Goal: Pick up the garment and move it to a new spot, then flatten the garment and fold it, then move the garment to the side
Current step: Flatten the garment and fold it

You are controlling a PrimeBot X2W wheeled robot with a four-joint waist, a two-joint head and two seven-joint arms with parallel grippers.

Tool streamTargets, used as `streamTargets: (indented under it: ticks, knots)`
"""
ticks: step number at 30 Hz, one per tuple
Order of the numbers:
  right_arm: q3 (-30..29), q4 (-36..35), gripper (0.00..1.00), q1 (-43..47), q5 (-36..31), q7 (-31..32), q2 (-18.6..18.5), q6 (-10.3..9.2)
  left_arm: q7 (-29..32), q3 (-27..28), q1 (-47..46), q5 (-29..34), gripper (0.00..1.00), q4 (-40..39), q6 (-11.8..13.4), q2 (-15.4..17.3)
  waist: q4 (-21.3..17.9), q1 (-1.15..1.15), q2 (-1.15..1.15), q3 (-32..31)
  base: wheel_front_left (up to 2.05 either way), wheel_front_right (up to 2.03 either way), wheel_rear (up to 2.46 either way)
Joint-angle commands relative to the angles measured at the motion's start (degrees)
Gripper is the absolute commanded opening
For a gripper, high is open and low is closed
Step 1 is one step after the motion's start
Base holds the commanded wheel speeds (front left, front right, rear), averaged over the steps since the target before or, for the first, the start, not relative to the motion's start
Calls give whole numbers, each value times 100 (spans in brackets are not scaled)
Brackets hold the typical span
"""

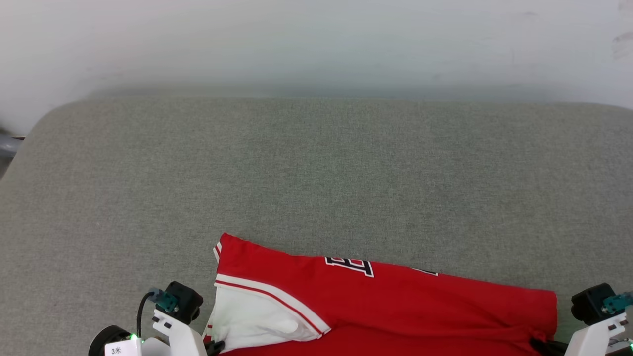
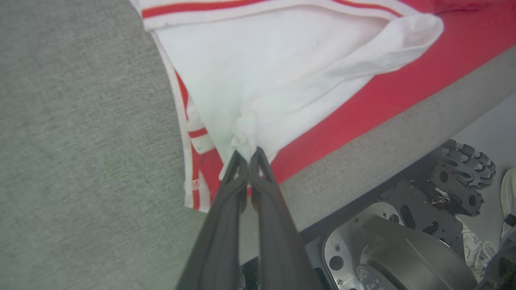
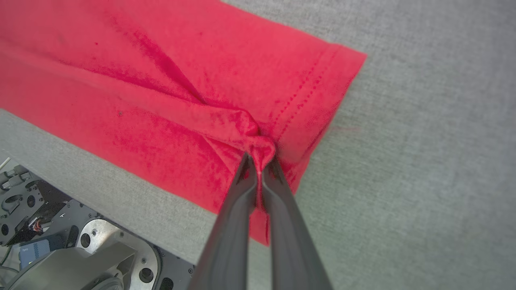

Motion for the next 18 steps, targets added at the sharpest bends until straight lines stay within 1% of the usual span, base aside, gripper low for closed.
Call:
streamTargets:
  ticks: [1, 5, 6, 7, 8, 9, 11, 14, 18]
  knots:
    - [-11, 13, 0, 74, -56, 36, 79, -9, -40, 13, 70, -21, 0, 114, -20, -69, -5, 0, 0, 66, 0, 0, 0]
    - [-21, 133, 0, 66, -177, 13, 197, -9, -109, 25, 107, -56, 0, 319, -38, -161, -10, 0, 0, 107, 0, 0, 0]
    - [-27, 168, 5, 55, -204, -8, 241, -8, -134, 33, 111, -59, 0, 388, -40, -198, -10, 0, 0, 112, 0, 0, 0]
    - [-67, 195, 43, 40, -217, -77, 296, -9, -187, 41, 102, -27, 31, 445, -26, -231, -10, 0, 0, 107, 0, 0, 0]
    - [-119, 209, 100, 17, -261, -156, 330, -9, -293, 85, 102, -6, 93, 491, 3, -261, -8, 0, 0, 98, 0, 0, 0]
    - [-165, 219, 100, 2, -276, -230, 356, -9, -393, 130, 118, -17, 100, 517, 35, -278, -7, 0, 0, 75, 0, 0, 0]
    - [-249, 210, 100, 38, -285, -333, 391, -9, -549, 151, 180, 35, 100, 531, 75, -271, -6, 0, 0, 1, 0, 0, 0]
    - [-414, 69, 100, 147, -270, -465, 365, -8, -985, 350, 267, 0, 100, 429, 240, -261, 2, 0, 0, -117, 0, 0, 0]
    - [-720, -259, 100, 294, -175, -494, 243, -8, -1620, 612, 403, 135, 100, 213, 647, -183, 35, 0, 0, -232, 0, 0, 0]
